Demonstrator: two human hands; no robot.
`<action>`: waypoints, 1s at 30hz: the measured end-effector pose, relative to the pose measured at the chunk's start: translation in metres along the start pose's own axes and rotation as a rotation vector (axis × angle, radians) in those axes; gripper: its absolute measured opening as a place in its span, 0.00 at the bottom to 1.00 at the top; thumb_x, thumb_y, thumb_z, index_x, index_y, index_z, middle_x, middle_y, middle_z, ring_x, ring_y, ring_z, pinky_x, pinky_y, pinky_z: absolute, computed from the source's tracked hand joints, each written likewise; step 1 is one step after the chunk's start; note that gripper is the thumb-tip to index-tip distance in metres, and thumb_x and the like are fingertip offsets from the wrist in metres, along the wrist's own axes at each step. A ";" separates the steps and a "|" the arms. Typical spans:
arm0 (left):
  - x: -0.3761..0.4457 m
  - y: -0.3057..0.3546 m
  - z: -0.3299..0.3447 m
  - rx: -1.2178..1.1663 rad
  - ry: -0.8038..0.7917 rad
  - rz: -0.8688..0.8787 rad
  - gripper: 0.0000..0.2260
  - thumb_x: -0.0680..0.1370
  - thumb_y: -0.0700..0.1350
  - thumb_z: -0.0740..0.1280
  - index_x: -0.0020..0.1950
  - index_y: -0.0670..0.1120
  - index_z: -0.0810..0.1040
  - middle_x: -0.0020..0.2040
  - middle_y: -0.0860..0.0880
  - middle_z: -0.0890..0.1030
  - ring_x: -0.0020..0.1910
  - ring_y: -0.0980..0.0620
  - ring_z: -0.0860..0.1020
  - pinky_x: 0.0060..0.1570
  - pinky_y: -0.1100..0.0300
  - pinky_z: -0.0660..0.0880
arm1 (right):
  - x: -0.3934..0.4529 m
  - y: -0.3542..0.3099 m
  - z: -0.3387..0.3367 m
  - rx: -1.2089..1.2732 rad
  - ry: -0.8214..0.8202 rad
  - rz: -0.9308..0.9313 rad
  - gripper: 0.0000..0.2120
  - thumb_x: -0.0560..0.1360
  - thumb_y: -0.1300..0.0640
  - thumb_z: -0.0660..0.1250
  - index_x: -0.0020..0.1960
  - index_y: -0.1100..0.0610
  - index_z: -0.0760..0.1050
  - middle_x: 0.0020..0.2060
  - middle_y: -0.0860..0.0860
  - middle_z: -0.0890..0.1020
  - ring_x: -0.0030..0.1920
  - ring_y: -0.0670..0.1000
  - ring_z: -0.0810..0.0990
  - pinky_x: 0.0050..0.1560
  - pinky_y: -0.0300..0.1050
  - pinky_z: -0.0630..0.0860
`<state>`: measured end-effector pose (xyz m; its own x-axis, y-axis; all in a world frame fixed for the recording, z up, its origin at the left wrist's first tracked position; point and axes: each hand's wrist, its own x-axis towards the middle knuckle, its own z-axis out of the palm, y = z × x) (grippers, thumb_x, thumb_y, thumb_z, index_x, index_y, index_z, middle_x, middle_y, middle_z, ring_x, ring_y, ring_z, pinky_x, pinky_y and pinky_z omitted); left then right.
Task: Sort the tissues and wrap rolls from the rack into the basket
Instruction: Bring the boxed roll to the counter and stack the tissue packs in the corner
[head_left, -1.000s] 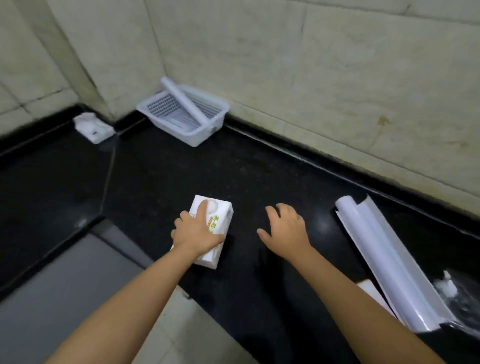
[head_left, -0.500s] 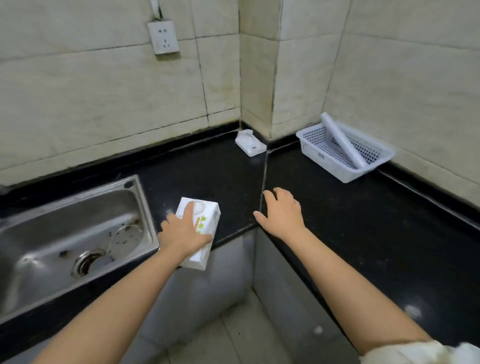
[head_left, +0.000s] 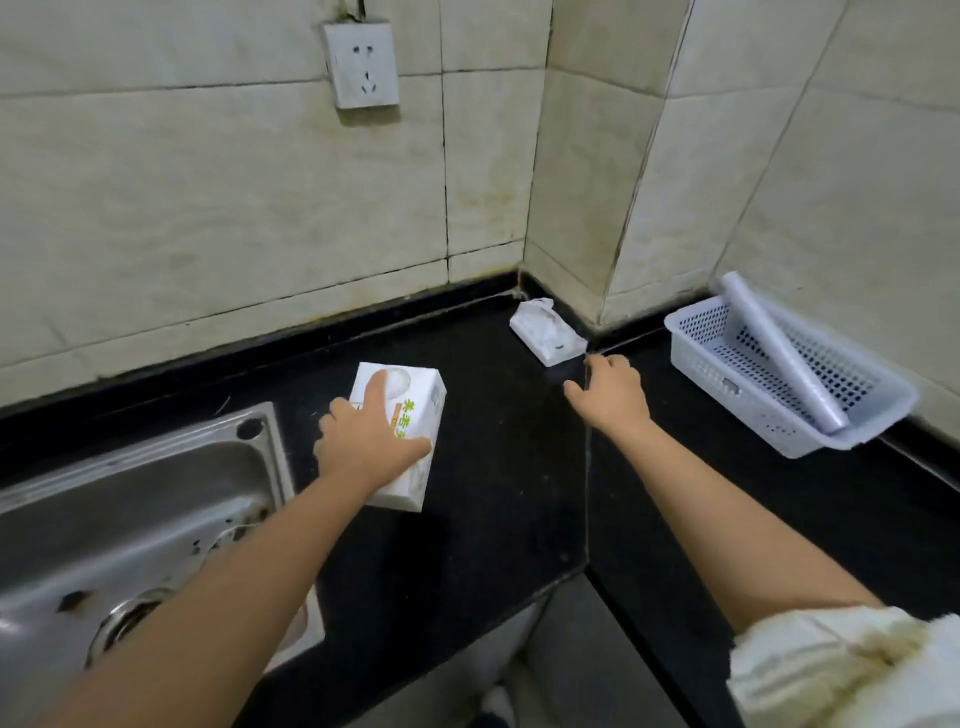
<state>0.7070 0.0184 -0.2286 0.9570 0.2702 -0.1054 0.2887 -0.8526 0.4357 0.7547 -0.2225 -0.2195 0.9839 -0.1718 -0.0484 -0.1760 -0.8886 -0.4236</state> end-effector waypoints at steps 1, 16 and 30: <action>0.016 0.005 0.003 -0.009 0.004 0.008 0.38 0.67 0.55 0.71 0.72 0.57 0.54 0.61 0.39 0.67 0.59 0.38 0.68 0.59 0.45 0.69 | 0.021 0.000 0.005 0.016 -0.003 0.010 0.23 0.75 0.51 0.62 0.65 0.63 0.66 0.65 0.63 0.68 0.64 0.63 0.68 0.61 0.56 0.70; 0.181 0.025 0.065 -0.114 -0.102 -0.109 0.41 0.68 0.54 0.72 0.74 0.57 0.51 0.63 0.40 0.66 0.61 0.40 0.68 0.58 0.47 0.71 | 0.229 0.007 0.085 -0.039 -0.147 0.182 0.20 0.75 0.58 0.63 0.63 0.68 0.66 0.63 0.67 0.68 0.61 0.66 0.71 0.61 0.55 0.70; 0.210 0.030 0.071 -0.311 -0.076 -0.071 0.40 0.67 0.48 0.74 0.73 0.54 0.56 0.62 0.40 0.68 0.58 0.43 0.71 0.56 0.52 0.72 | 0.181 -0.021 0.133 0.158 -0.043 -0.136 0.10 0.76 0.65 0.59 0.45 0.70 0.77 0.48 0.65 0.79 0.49 0.61 0.78 0.48 0.44 0.69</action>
<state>0.9183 0.0176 -0.3010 0.9377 0.2794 -0.2066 0.3433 -0.6520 0.6761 0.9403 -0.1781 -0.3392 0.9993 -0.0329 -0.0183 -0.0375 -0.8241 -0.5651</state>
